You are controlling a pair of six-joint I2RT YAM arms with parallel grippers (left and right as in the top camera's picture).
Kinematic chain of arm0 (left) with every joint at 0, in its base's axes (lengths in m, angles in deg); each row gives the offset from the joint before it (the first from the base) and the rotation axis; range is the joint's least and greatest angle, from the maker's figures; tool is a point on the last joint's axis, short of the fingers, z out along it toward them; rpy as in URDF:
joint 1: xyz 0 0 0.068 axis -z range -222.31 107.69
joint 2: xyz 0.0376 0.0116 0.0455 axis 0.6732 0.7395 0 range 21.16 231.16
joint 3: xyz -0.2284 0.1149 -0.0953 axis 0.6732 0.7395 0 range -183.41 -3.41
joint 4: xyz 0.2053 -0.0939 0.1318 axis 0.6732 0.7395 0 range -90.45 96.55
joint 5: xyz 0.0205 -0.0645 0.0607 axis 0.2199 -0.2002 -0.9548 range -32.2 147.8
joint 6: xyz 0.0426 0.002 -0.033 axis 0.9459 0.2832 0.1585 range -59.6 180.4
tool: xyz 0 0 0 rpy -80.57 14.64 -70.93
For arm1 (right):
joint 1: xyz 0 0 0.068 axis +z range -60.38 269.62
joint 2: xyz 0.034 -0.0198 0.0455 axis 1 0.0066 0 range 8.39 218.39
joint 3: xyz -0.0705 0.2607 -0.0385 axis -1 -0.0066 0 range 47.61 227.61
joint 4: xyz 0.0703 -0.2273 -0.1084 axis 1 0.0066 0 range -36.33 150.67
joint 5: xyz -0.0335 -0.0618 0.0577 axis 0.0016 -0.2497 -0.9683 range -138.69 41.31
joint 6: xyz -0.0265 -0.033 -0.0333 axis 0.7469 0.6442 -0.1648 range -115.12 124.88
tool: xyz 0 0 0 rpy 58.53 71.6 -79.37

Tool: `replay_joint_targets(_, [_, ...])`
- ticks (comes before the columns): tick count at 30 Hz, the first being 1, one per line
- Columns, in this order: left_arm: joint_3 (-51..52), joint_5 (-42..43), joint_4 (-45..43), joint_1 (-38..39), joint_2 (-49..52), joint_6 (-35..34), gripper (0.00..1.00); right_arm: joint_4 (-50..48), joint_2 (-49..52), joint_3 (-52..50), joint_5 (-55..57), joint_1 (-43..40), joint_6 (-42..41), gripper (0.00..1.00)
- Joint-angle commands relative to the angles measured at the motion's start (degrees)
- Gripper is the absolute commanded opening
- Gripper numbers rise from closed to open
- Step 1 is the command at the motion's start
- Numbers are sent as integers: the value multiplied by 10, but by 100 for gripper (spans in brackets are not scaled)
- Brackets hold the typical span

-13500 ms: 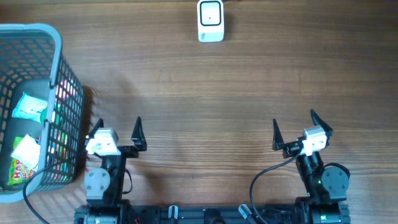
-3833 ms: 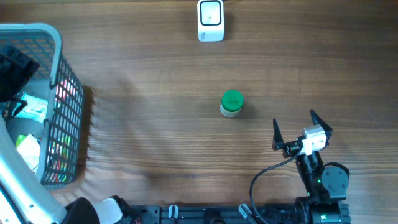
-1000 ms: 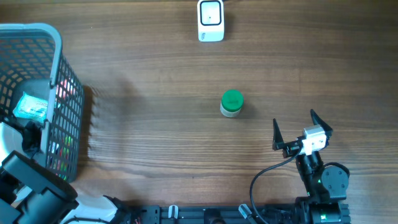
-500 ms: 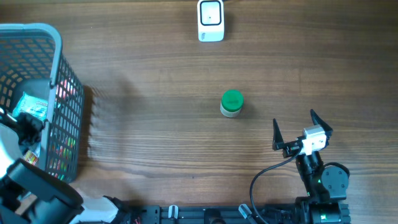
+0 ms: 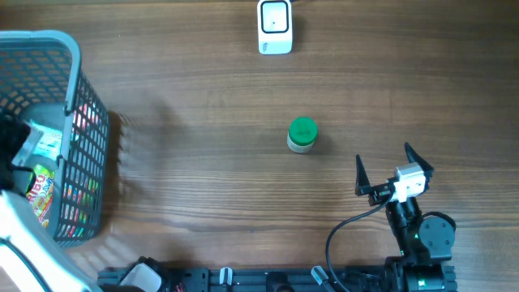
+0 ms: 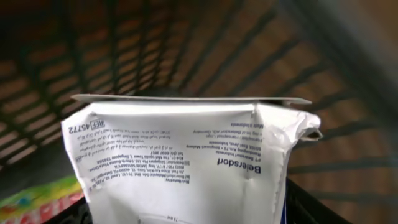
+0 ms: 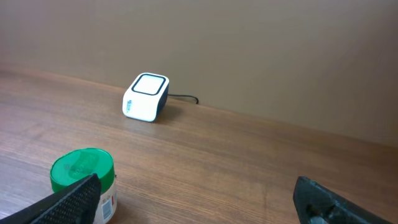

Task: Scan the item barcode
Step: 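Place the white packet on the table left of the jar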

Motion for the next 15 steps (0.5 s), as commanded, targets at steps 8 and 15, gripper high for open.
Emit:
replay_joint_targets(8, [-12,304,-133,71,-177,-254,66,-2,-3,-1,9,2,5,100])
replay_joint_targets(15, [-12,232,-24,325,-149,-240,65,-2,-3,-1,9,2,5,100])
